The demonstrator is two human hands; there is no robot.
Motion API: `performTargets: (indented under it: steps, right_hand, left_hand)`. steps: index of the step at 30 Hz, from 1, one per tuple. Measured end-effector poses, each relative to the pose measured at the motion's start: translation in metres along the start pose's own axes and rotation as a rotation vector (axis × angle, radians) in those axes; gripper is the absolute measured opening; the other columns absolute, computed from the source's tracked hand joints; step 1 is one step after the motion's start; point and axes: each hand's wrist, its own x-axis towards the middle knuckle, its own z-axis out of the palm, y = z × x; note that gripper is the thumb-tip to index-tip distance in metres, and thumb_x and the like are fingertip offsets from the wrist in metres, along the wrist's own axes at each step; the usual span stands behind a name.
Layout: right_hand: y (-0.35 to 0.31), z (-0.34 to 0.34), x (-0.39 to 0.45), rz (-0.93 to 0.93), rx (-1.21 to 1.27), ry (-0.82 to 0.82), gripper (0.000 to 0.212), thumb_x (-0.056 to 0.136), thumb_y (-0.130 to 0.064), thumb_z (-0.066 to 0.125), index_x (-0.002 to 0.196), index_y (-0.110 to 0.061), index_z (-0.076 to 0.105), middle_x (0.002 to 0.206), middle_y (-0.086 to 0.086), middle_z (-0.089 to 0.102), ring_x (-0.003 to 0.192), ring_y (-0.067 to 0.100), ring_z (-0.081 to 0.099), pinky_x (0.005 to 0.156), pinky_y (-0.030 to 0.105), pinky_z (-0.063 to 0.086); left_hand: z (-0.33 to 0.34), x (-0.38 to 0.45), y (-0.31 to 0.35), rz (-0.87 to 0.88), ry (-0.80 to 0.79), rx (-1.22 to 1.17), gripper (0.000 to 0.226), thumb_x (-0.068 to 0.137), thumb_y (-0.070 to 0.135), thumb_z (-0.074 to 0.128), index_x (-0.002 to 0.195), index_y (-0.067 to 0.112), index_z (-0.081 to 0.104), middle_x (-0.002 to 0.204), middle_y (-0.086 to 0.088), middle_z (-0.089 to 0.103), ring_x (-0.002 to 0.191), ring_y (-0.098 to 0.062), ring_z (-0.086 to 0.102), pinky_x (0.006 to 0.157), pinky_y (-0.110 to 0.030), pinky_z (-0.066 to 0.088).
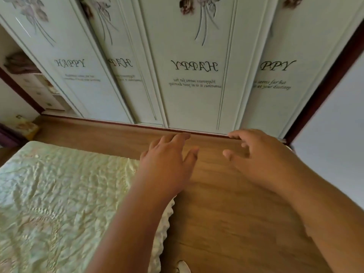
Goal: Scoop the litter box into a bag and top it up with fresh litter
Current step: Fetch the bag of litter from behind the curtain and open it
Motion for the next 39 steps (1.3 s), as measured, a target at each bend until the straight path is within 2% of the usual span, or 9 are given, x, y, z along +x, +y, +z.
performTargets:
  steps: [3, 8, 15, 19, 28, 34, 39]
  right_hand:
    - [-0.003, -0.002, 0.017, 0.065, 0.011, 0.072, 0.056, 0.094, -0.057, 0.057, 0.145, -0.038, 0.045, 0.147, -0.010, 0.048, 0.123, 0.012, 0.055, 0.094, 0.031, 0.043]
    - [0.000, 0.000, 0.026, 0.202, 0.040, 0.164, 0.056, 0.095, -0.054, 0.057, 0.146, -0.037, 0.044, 0.151, -0.012, 0.044, 0.127, 0.012, 0.051, 0.093, 0.026, 0.038]
    - [0.024, -0.004, 0.045, 0.348, 0.019, 0.239, 0.056, 0.093, -0.057, 0.057, 0.144, -0.039, 0.045, 0.149, -0.012, 0.047, 0.131, 0.015, 0.051, 0.101, 0.035, 0.044]
    - [0.037, -0.015, 0.077, 0.341, 0.019, 0.283, 0.055, 0.093, -0.057, 0.057, 0.144, -0.039, 0.046, 0.150, -0.012, 0.047, 0.132, 0.016, 0.050, 0.104, 0.037, 0.044]
    - [0.075, -0.056, 0.188, 0.213, 0.045, 0.218, 0.059, 0.096, -0.052, 0.056, 0.150, -0.034, 0.041, 0.156, -0.009, 0.040, 0.137, 0.013, 0.045, 0.094, 0.023, 0.031]
    - [0.085, -0.085, 0.265, 0.081, 0.045, 0.145, 0.057, 0.097, -0.053, 0.054, 0.149, -0.035, 0.041, 0.154, -0.010, 0.041, 0.132, 0.013, 0.048, 0.102, 0.029, 0.038]
    - [0.084, -0.088, 0.307, 0.022, 0.040, 0.088, 0.058, 0.096, -0.056, 0.053, 0.149, -0.037, 0.040, 0.155, -0.013, 0.039, 0.123, 0.010, 0.052, 0.102, 0.031, 0.040]
  left_hand:
    - [-0.009, 0.035, -0.004, 0.087, -0.035, 0.003, 0.049, 0.101, 0.059, 0.040, 0.148, 0.045, 0.042, 0.155, 0.017, 0.042, 0.147, -0.015, 0.033, 0.119, -0.047, 0.030]
    - [-0.010, 0.082, -0.009, 0.219, -0.105, 0.004, 0.050, 0.101, 0.060, 0.039, 0.148, 0.044, 0.041, 0.155, 0.016, 0.042, 0.146, -0.013, 0.034, 0.119, -0.047, 0.031]
    - [-0.002, 0.128, -0.002, 0.324, -0.164, 0.015, 0.050, 0.101, 0.061, 0.038, 0.148, 0.044, 0.041, 0.155, 0.019, 0.040, 0.146, -0.012, 0.032, 0.118, -0.045, 0.031]
    - [0.000, 0.162, 0.007, 0.320, -0.165, 0.034, 0.049, 0.101, 0.060, 0.039, 0.148, 0.044, 0.041, 0.155, 0.019, 0.040, 0.146, -0.013, 0.032, 0.118, -0.046, 0.030]
    - [0.005, 0.250, 0.048, 0.232, -0.099, 0.113, 0.050, 0.102, 0.061, 0.038, 0.148, 0.043, 0.041, 0.153, 0.020, 0.040, 0.142, -0.013, 0.036, 0.116, -0.047, 0.030]
    - [0.003, 0.303, 0.074, 0.145, -0.016, 0.108, 0.051, 0.101, 0.061, 0.037, 0.150, 0.044, 0.040, 0.156, 0.020, 0.039, 0.144, -0.012, 0.036, 0.116, -0.046, 0.029]
    - [0.007, 0.329, 0.073, 0.093, -0.021, 0.109, 0.052, 0.101, 0.062, 0.038, 0.149, 0.044, 0.040, 0.156, 0.019, 0.039, 0.147, -0.013, 0.032, 0.118, -0.045, 0.028]
